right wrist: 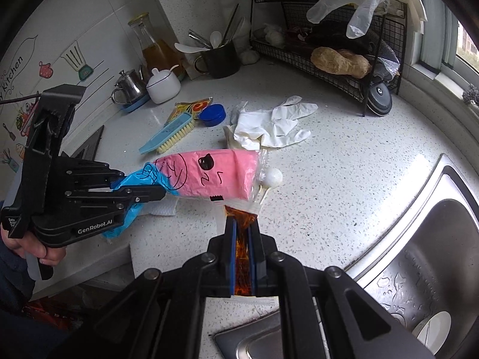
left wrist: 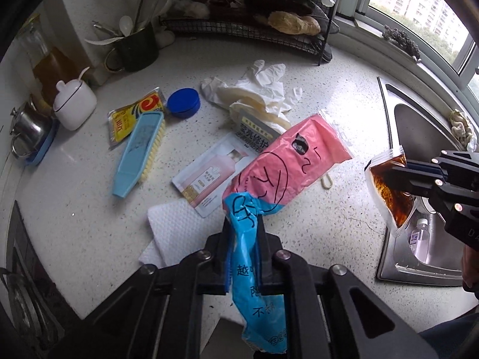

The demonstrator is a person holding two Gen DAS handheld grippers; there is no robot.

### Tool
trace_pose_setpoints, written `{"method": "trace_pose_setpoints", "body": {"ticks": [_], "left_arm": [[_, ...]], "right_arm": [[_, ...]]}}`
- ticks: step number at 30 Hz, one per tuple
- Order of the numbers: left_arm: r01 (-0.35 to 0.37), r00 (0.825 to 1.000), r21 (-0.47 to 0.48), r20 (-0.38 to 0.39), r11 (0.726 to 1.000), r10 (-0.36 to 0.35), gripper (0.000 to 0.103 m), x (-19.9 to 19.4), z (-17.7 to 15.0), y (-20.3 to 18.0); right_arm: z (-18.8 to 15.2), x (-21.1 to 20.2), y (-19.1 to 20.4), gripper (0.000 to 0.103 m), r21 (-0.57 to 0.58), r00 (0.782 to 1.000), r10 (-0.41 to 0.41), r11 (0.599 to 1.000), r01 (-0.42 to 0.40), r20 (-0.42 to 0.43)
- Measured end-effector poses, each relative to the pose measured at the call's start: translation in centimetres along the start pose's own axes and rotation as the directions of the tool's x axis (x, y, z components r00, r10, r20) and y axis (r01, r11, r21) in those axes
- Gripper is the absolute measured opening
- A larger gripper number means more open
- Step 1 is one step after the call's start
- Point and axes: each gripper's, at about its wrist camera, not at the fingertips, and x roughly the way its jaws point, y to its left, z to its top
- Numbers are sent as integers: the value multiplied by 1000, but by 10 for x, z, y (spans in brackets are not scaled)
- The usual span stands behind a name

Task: Collect trash
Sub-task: 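Carry the sauce packet and blue-pink bag down toward the red bin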

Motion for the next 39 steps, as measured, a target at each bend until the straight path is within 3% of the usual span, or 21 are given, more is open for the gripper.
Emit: {"method": "trace_pose_setpoints", "body": {"ticks": [11, 23, 33, 39], "left_arm": [[-65, 997, -129, 39, 989, 71, 10, -59, -82, 33], [-103, 991, -185, 60, 977, 116, 10, -111, -191, 26], [-99, 995, -211, -24, 973, 96, 10, -105, -271, 9], [-78, 994, -222, -90, 972, 60, 10, -70, -304, 0]], "right_arm": [[-19, 2, 73, 6, -117, 999, 47, 992, -49, -20], [-85, -20, 154, 6, -180, 996, 83, 980, -88, -33], [-153, -15, 186, 6, -170, 994, 61, 983, -76, -92], [-188, 14, 179, 6, -148, 986, 50, 986, -74, -159]]}}
